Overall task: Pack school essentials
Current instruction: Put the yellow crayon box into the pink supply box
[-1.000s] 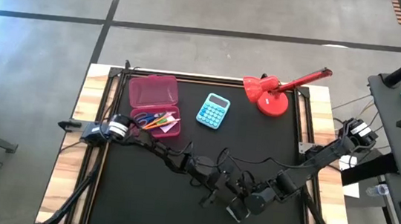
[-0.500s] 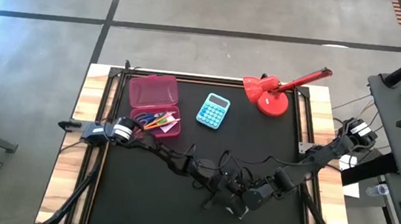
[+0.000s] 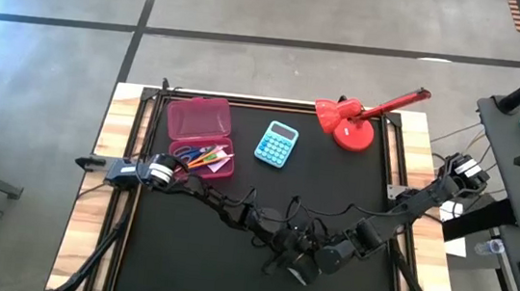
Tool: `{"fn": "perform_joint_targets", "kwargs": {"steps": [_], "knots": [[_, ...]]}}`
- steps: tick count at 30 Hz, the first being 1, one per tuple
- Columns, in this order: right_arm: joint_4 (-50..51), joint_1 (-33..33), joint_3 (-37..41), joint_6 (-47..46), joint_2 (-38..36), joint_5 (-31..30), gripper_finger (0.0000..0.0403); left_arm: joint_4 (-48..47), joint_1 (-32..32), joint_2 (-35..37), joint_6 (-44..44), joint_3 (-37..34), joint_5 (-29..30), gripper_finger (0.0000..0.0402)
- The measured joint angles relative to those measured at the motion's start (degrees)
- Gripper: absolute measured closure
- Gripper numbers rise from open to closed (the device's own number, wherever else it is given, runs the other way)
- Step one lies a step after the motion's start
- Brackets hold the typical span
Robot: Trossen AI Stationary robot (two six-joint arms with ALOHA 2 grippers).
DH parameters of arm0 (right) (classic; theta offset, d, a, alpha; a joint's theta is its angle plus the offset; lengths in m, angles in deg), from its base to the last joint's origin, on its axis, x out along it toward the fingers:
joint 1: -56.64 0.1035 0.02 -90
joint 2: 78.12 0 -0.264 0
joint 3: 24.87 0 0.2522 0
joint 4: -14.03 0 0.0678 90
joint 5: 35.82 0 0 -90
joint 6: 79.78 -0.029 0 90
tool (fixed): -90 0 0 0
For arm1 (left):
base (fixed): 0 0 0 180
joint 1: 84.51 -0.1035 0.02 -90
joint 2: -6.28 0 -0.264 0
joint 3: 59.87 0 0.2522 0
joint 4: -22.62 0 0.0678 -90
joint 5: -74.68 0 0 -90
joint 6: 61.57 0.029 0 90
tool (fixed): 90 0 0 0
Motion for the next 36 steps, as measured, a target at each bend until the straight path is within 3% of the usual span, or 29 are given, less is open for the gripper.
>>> {"fn": "perform_joint_targets", "kwargs": {"steps": [10,17,26,31,36], "knots": [[-0.02,0.02,0.0,1.38,0.0,0.04,0.0394,-0.67,-0.02,0.0,-0.35,-0.26,-1.71,0.0349],[0.12,0.02,-0.05,0.08,-1.08,0.04,0.0379,-0.8,-0.01,0.17,-0.55,-0.29,-1.93,0.0359],[4.41,0.02,-3.47,4.13,-4.97,-3.36,0.0286,-1.78,-0.23,2.93,-0.61,-0.73,-2.12,0.0359],[13.48,0.02,-7.69,8.08,-5.82,-6.39,0.0253,-13.87,-1.55,7.37,-0.57,-1.03,-2.06,0.0359],[19.21,0.0,-11.67,12.32,-5.95,-8.97,0.0246,-30.35,-4.76,12.98,-0.1,-1.03,-1.82,0.0359]]}}
